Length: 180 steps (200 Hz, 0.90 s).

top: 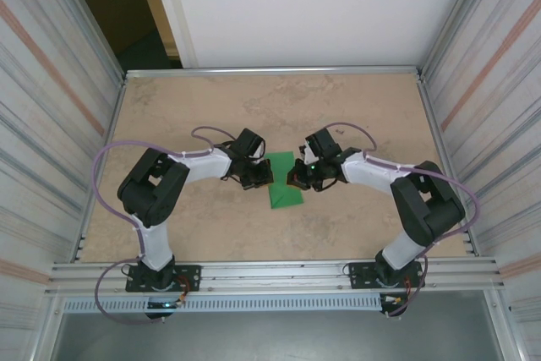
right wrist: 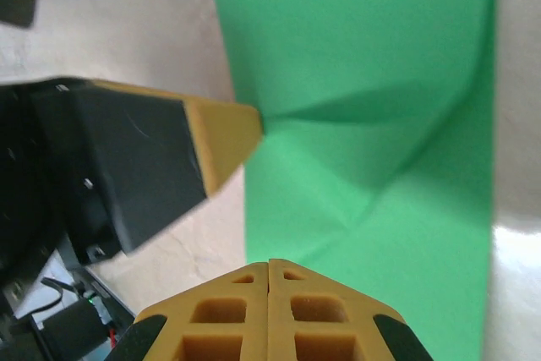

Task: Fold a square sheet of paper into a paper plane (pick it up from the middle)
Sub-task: Fold the triangle a second time at the center of the table.

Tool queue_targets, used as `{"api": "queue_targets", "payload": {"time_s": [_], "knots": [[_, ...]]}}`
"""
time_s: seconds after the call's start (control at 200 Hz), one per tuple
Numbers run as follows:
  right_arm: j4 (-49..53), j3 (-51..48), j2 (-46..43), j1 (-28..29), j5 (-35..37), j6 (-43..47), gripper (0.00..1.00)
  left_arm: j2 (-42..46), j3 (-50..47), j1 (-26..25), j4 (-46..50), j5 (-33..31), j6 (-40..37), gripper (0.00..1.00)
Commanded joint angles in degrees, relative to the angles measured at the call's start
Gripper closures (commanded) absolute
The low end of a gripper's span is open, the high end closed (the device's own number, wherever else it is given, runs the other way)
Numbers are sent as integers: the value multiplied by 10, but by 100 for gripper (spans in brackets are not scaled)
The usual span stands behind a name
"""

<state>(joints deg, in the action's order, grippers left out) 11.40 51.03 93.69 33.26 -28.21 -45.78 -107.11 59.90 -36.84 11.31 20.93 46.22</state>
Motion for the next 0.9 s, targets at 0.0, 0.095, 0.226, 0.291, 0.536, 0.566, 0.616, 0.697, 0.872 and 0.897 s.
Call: {"api": "queue_targets", "payload": {"time_s": [0.0, 0.095, 0.226, 0.291, 0.536, 0.566, 0.616, 0.697, 0.872, 0.897], "knots": [[-9, 23, 47, 13, 13, 11, 100, -41, -12, -1, 50, -34, -14, 100], [-18, 36, 73, 10, 17, 6, 100, -41, -6, -1, 51, -33, -16, 100], [-36, 32, 103, 5, 14, 0, 100, -40, 7, -1, 59, -32, -21, 100], [-42, 23, 112, 2, 18, -3, 100, -38, 16, -1, 62, -30, -25, 100], [-46, -16, 126, -7, 36, -14, 100, 25, 37, 0, 40, -7, -36, 96], [-47, -21, 128, -9, 37, -15, 100, 43, 28, -1, 27, -2, -31, 94], [-53, -28, 131, -12, 35, -20, 100, 68, 5, -3, 0, 6, -20, 90], [-59, -36, 133, -15, 34, -23, 100, 101, -40, -10, -50, 23, 6, 88], [-60, -41, 133, -20, 33, -27, 100, 110, -91, -44, -102, 38, 42, 92], [-60, -41, 133, -20, 33, -27, 100, 107, -90, -50, -102, 38, 42, 93]]}}
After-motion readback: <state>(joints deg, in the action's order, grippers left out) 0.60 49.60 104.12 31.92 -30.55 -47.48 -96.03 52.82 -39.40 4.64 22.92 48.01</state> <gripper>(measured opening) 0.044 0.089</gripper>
